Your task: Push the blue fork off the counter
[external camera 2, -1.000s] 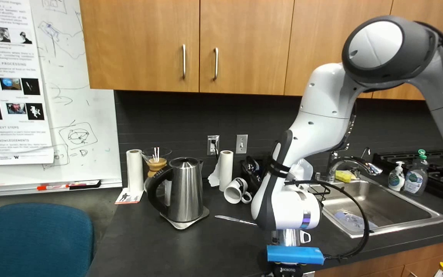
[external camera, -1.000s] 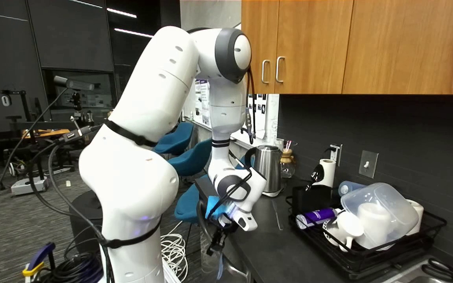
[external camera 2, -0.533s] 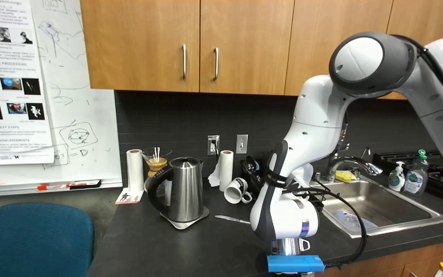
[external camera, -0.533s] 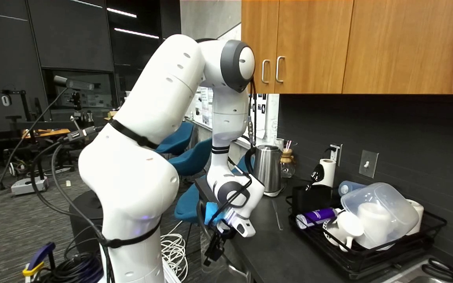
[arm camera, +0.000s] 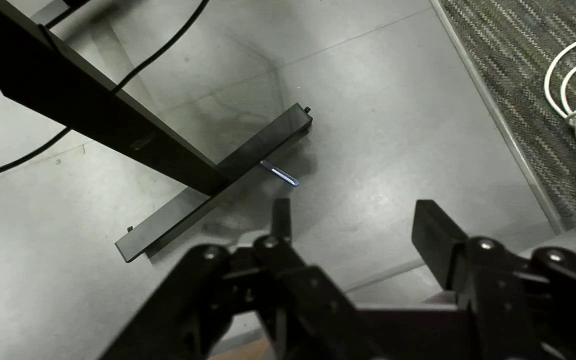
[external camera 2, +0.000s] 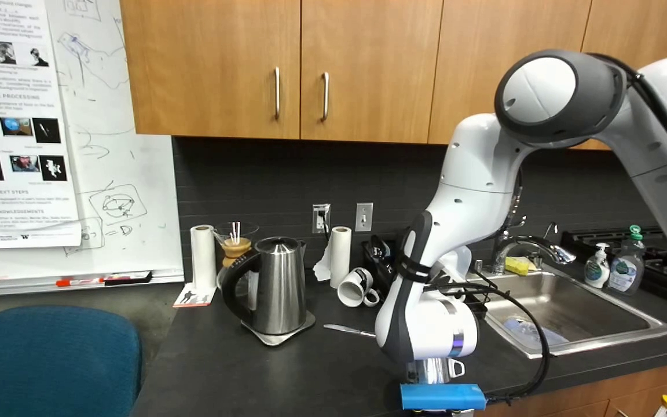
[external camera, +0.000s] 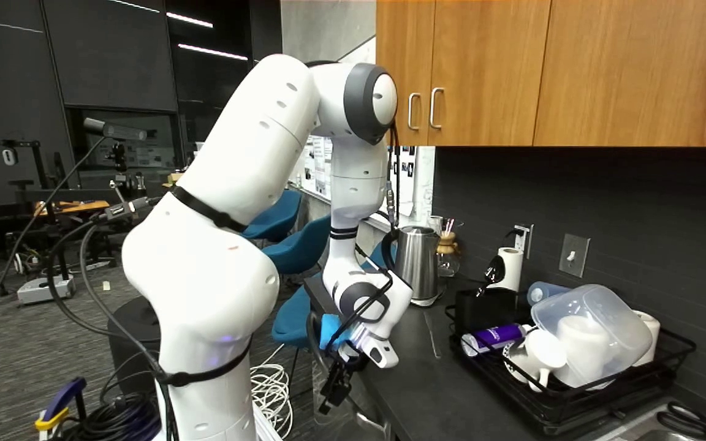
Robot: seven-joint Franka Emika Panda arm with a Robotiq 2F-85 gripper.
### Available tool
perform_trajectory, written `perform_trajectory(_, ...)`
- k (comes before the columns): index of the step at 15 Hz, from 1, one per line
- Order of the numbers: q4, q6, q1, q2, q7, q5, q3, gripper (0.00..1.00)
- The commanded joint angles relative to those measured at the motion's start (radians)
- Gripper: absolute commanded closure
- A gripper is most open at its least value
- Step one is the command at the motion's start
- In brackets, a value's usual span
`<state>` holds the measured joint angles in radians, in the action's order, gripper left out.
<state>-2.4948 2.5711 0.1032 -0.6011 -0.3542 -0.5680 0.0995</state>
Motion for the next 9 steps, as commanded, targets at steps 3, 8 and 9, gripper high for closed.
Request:
perform_trajectory(3, 0.001, -0.001, 0.018, 0.070, -0.027, 0.058, -0.010, 0.00)
perform_trajectory(8, -0.014, 0.001, 0.037, 0.149, -0.055, 0.123, -0.026, 0.00)
perform_trajectory(9, -0.021, 0.003, 0.038, 0.165, -0.058, 0.130, -0.024, 0.00)
